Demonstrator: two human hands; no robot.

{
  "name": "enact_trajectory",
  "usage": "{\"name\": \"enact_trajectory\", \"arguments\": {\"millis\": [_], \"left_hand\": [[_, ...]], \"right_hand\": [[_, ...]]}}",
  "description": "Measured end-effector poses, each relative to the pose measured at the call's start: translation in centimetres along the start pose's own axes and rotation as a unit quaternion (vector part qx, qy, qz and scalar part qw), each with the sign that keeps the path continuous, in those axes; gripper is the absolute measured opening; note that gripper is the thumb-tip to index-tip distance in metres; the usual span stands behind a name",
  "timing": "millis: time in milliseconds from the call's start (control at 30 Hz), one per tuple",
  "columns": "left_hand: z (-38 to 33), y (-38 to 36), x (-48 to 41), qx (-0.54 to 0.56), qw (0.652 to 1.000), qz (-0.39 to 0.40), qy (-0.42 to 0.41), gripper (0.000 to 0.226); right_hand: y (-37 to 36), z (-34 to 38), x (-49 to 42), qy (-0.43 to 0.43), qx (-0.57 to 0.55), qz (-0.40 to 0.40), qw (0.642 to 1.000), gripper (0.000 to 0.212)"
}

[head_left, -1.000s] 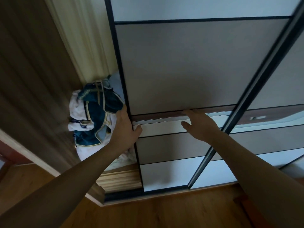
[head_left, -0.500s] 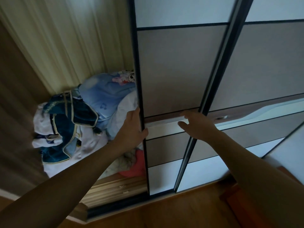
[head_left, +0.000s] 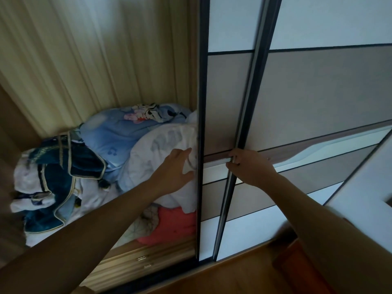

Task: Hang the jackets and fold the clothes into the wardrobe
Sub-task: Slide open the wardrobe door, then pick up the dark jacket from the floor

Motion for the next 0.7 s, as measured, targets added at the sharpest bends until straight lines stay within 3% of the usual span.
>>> {"name": "enact_trajectory", "arguments": {"millis": [233,367,533,633,700], "left_hand": [[-0.3,0.9,0.6,-0.013,0.999,0.018,0.031,0.075],[-0.2,3.4,1.8,-0.028,0.999,0.005,0.045,0.071],[-1.0,9.8,4.3,-0.042,0.997,-0.043,0.037,0.093],[-1.7,14.5,5.9,-0.044,0.996,-0.066,0.043,0.048],[-2.1,18.2,7.1,-0.071,0.992,-0.087,0.064,0.054]], "right_hand": [[0.7,0.6,0.2,0.019,0.009,0.002,1.000,0.035],[1.7,3.2,-0.5,0.052,0.007,0.022,0.998,0.020],[4.2,10.0,-2.0,0.121,0.001,0.006,0.993,0.032],[6.5,14.4,-2.7,0.189,-0.030,-0.012,0.981,0.038],[8.5,17.3,-3.1,0.223,-0.039,-0.027,0.974,0.035]]}}
Point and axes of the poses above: each hand's wrist, its own x-axis away from the middle knuckle, its own y-axis out of the back of the hand, z = x × y, the point moved 3 cm from there along -x, towards the middle knuckle, and after that the axes turned 2 degrees about y, right-handed, at the moved point
